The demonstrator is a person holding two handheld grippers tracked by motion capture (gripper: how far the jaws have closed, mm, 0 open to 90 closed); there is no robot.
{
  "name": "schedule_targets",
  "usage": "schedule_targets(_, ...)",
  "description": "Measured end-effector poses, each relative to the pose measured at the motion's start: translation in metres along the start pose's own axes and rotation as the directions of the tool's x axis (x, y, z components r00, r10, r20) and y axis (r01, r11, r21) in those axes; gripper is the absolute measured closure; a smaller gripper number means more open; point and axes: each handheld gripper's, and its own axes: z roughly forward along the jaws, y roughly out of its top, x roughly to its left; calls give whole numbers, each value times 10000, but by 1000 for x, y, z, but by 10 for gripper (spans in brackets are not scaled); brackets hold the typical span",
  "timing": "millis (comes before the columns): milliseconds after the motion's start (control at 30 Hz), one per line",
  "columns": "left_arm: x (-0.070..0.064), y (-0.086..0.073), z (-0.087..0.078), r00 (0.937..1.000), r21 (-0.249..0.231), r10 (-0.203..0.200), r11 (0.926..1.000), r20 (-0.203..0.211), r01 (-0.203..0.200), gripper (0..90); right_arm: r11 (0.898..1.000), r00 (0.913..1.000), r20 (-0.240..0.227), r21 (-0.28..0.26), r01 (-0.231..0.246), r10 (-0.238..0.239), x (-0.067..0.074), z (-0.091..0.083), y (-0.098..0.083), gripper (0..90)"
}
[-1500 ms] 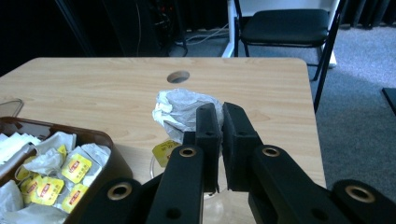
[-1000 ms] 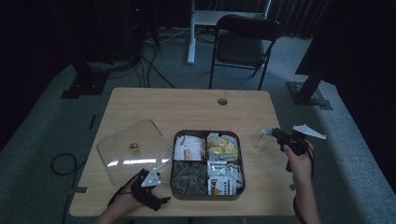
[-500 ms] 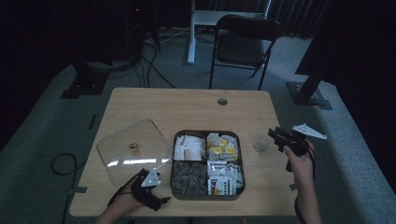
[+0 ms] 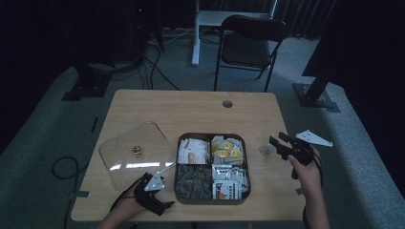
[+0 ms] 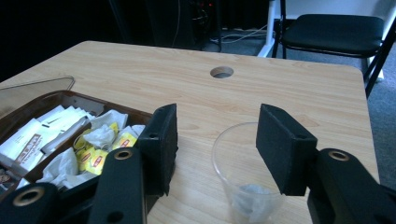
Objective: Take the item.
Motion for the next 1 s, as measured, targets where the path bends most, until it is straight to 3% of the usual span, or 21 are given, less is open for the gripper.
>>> schedule_targets(733, 0, 0, 0, 10000, -14, -3, 10000, -4, 3, 5, 9988, 9950, -942, 319, 372, -341, 15, -8, -26, 387)
schedule_targets(833, 0, 0, 0, 10000, -15, -7, 10000, -3, 7, 5, 9989, 9904, -1355, 354, 321, -271, 19, -7, -30, 362)
schedule_targets(900, 0, 0, 0, 10000, -17, -8, 10000, -4, 8, 5, 9972, 9893, -1375, 494, 558, -485, 22, -6, -32, 347)
schedule_targets(1000, 0, 0, 0, 10000, -18, -8, 10000, -5, 8, 5, 9976, 9877, -1508, 474, 497, -420, 24, -4, -37, 329)
